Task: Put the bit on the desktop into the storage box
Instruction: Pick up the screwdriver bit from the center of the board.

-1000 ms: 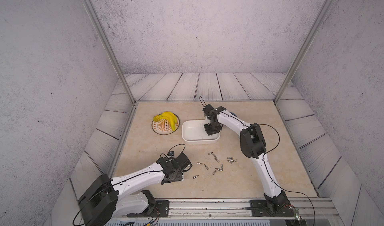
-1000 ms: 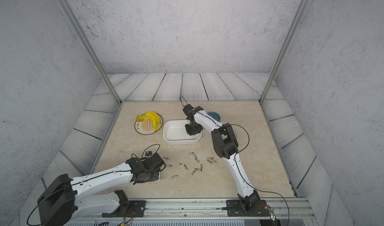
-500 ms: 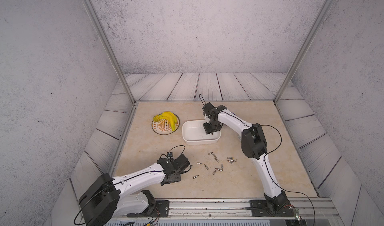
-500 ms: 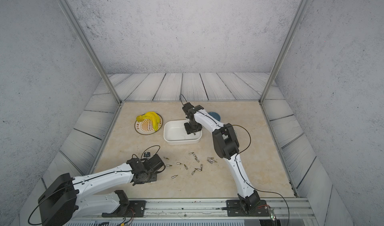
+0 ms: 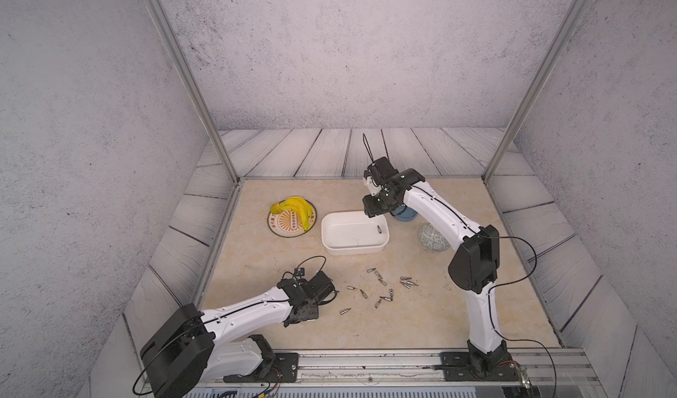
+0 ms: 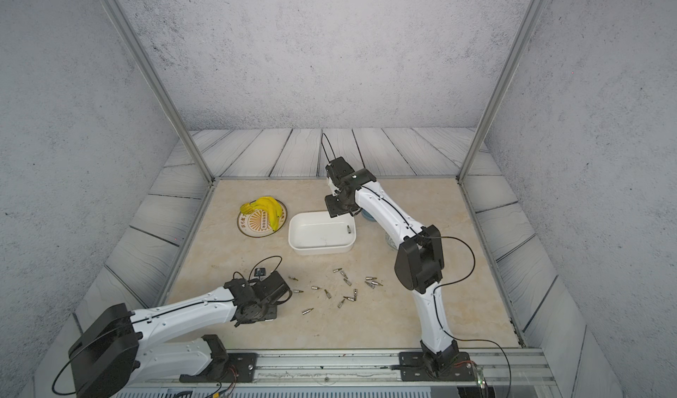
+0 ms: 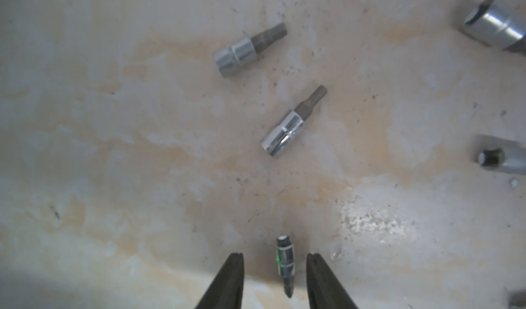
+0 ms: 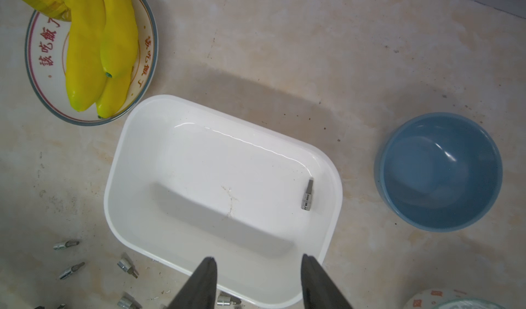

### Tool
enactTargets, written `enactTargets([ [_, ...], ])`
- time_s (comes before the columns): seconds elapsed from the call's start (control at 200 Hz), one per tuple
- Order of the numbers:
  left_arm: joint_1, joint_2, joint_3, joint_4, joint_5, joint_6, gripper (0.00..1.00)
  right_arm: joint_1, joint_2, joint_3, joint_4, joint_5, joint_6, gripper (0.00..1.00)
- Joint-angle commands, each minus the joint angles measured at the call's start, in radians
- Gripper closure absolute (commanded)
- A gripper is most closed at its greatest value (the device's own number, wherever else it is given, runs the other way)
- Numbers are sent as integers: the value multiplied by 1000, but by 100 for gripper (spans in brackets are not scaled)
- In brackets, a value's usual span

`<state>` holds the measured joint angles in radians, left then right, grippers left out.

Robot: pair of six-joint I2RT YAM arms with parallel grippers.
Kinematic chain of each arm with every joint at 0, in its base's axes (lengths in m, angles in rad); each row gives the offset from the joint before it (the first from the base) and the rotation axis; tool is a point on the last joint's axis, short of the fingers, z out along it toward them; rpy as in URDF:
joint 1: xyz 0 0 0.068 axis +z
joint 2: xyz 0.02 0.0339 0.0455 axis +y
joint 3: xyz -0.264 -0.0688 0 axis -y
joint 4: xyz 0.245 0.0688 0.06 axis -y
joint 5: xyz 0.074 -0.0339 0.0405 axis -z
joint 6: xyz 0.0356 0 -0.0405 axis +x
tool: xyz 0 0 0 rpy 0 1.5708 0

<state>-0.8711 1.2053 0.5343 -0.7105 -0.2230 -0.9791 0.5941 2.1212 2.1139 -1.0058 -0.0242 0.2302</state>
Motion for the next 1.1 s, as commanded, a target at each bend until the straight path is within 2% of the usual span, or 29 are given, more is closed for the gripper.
enactTargets([
  [0.0, 5, 34, 7, 25, 35, 20, 58, -1, -9, -20, -25, 24, -12, 47],
  [0.25, 14, 78, -4, 38, 44, 25, 61, -1, -25, -36, -28, 37, -17, 47],
  [0.385, 25, 55, -18, 44, 52, 27, 72, -1, -42, -60, -24, 41, -19, 47],
  [0.571, 34, 40, -35, 39, 57, 31, 73, -1, -68, -95, -14, 52, -17, 47],
  [0.696, 35, 42, -41, 50, 65, 34, 84, 0, -96, -124, -6, 57, -14, 47],
  [0.836, 37, 41, -34, 51, 65, 42, 91, 0, -137, -173, 3, 74, -12, 47],
  [0.936, 37, 40, -29, 47, 63, 50, 100, 0, -168, -212, 9, 88, -11, 47],
  [1.096, 37, 5, 59, -35, 43, 86, 100, 0, -247, -312, 25, 100, 5, 47],
])
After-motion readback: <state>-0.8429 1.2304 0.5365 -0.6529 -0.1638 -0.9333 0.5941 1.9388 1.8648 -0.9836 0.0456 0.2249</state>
